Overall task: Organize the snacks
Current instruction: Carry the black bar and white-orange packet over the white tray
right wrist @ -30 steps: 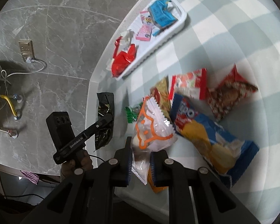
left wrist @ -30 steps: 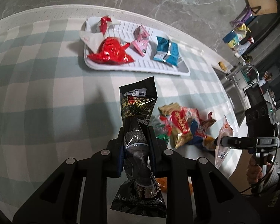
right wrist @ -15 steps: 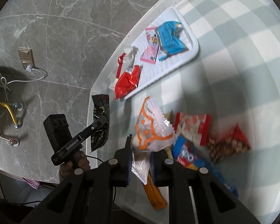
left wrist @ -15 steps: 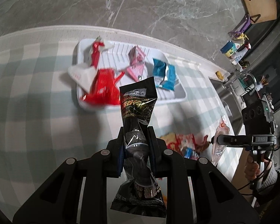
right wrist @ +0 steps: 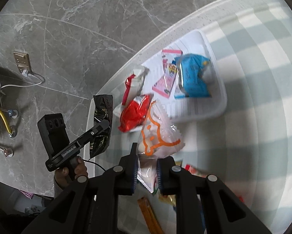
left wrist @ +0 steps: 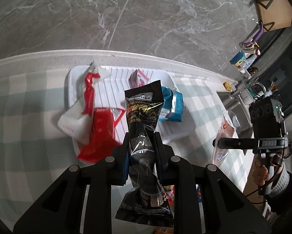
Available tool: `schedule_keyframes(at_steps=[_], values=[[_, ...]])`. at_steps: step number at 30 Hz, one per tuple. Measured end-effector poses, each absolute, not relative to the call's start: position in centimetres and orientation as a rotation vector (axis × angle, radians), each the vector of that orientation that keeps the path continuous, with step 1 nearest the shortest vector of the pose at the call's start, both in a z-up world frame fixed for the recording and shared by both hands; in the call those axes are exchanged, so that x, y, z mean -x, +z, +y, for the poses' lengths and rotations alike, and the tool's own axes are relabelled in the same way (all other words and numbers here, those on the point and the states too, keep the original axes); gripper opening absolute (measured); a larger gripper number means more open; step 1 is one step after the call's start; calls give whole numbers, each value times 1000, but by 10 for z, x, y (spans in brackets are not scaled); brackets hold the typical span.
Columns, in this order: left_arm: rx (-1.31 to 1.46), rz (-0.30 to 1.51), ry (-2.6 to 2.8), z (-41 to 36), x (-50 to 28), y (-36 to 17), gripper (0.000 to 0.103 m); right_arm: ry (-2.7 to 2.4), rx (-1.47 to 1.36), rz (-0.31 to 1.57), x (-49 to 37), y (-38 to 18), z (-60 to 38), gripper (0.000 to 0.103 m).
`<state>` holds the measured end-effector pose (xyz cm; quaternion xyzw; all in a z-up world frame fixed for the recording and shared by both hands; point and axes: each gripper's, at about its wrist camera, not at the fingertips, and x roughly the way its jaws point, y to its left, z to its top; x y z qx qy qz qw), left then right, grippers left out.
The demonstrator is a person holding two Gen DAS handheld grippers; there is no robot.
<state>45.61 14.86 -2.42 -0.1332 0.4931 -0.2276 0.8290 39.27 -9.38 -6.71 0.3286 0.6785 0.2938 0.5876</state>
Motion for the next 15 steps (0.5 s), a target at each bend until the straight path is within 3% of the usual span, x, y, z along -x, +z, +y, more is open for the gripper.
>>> schedule_keyframes(at_steps=[15], values=[[305,1079,-483,140,-518,-43,19,713,-667,1630,-452,-102,-53,17]])
